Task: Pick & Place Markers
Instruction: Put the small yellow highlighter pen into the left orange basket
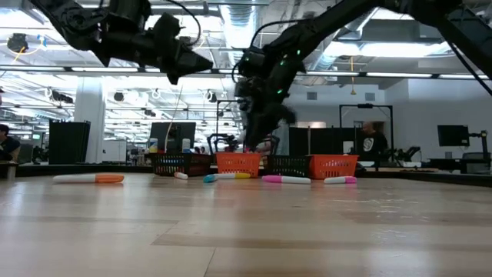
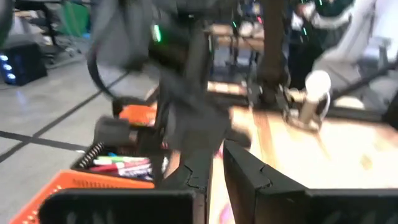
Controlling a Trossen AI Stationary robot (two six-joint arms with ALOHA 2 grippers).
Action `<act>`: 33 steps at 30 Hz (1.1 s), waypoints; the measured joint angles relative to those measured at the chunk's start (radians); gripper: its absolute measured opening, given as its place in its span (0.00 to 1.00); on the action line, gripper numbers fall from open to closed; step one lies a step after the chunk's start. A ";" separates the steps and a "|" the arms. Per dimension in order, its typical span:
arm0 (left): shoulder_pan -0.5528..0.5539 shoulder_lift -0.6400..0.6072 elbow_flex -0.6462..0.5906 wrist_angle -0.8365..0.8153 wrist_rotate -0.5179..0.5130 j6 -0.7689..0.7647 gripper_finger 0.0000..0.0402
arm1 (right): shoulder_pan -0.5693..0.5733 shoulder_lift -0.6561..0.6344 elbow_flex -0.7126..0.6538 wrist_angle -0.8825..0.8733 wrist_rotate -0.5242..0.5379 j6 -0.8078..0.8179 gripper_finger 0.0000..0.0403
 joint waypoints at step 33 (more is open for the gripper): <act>-0.185 0.472 0.208 -0.180 -0.373 0.136 0.19 | -0.029 -0.532 0.001 -0.253 -0.472 0.311 0.27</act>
